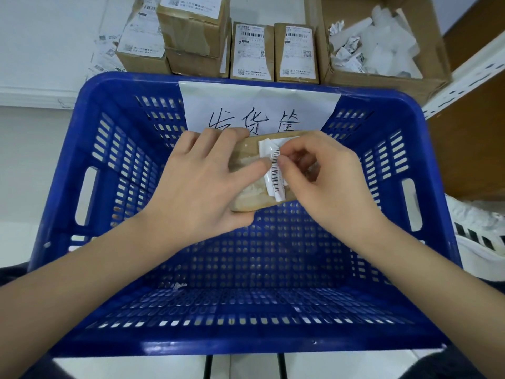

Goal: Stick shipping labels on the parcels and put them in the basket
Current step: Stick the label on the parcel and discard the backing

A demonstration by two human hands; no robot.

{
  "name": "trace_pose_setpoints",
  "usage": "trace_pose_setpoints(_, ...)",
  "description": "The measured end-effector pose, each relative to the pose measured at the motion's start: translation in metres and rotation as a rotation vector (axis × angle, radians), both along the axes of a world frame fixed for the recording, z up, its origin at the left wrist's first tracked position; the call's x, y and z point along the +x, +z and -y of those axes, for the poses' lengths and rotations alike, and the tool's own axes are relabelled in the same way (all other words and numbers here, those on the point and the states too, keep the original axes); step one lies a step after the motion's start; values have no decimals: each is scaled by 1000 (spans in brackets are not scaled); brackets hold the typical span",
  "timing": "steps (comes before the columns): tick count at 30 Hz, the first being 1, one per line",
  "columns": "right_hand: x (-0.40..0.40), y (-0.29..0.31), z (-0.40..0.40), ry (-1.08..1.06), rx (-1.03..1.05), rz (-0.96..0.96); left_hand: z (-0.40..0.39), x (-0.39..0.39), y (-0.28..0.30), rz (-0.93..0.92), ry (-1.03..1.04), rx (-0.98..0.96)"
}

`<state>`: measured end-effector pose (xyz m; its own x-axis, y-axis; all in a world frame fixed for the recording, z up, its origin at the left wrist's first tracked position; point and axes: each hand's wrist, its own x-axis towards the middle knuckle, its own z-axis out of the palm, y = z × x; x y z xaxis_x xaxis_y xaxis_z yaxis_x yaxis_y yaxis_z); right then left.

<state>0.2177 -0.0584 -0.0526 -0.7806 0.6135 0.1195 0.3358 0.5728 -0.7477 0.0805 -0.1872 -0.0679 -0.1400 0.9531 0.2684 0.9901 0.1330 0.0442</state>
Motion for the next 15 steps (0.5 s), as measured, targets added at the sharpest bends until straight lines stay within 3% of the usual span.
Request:
trace_pose_setpoints(4,0,8,-4,19,-237,34,1,2,-2,-43,-34,2)
trace_pose_setpoints(11,2,10,-2,91,86,-6,1,1,-2,-82,-67,24)
trace_pose_setpoints(15,2,9,-2,58,-123,-5,2,1,-1,-86,-73,4)
